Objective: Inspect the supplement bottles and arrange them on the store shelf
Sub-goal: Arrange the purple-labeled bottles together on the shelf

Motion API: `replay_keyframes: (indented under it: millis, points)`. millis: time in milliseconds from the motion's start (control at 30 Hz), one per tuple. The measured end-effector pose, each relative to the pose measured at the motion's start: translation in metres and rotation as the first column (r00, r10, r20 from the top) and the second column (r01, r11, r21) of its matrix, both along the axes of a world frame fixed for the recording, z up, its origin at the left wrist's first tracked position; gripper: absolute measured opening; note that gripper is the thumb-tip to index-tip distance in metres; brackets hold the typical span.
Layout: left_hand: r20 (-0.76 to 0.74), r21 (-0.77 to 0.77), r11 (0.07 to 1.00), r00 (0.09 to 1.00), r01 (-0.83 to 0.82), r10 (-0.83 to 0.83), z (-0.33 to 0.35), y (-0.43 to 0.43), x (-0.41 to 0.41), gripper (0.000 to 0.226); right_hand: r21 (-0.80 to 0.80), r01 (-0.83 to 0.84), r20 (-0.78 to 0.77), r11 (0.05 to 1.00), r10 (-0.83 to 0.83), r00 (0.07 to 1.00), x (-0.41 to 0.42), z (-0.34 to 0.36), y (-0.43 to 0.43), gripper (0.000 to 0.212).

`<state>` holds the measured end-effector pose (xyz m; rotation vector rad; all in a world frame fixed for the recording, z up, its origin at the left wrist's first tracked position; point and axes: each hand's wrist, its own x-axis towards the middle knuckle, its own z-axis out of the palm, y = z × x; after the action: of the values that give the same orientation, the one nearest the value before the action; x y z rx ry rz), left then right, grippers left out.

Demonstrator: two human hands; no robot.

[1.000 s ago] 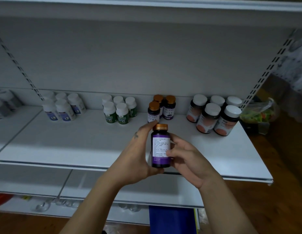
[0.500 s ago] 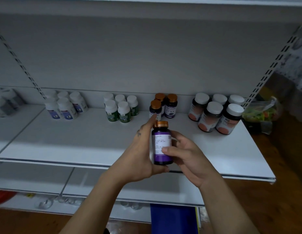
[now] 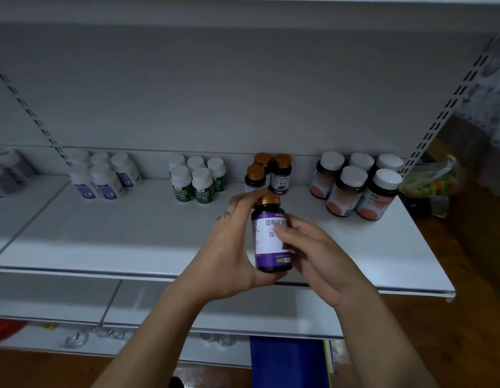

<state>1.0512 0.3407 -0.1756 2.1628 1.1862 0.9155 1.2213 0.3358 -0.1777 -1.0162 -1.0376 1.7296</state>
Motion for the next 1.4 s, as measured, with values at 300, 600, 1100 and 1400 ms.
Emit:
replay_keyframes:
  millis: [300,600,1100,1400]
  points:
    - [0.075,-0.041,0.999,0.997,-0.016,0.019,-0.002,-0.002,-0.003,0.11,-0.053,-0.199,-0.323,0.979,0.171,0.931,0.009,-0.009,-0.001,0.042]
    - [-0.062,-0.058,0.998,0.998,0.019,-0.023,-0.002,0.003,-0.007,0.124,-0.008,-0.072,-0.131,0.997,0.07,0.989,0.006,-0.011,-0.001,0.046]
    - [-0.009,-0.048,0.998,0.999,0.044,-0.044,0.001,-0.002,0.002,0.125,0.001,-0.128,-0.236,0.992,0.124,0.964,0.011,-0.013,-0.003,0.065]
    - [0.05,-0.104,0.993,0.997,0.06,-0.055,-0.002,-0.005,0.008,0.128,-0.06,-0.171,-0.36,0.983,0.139,0.923,0.021,-0.015,-0.012,0.047]
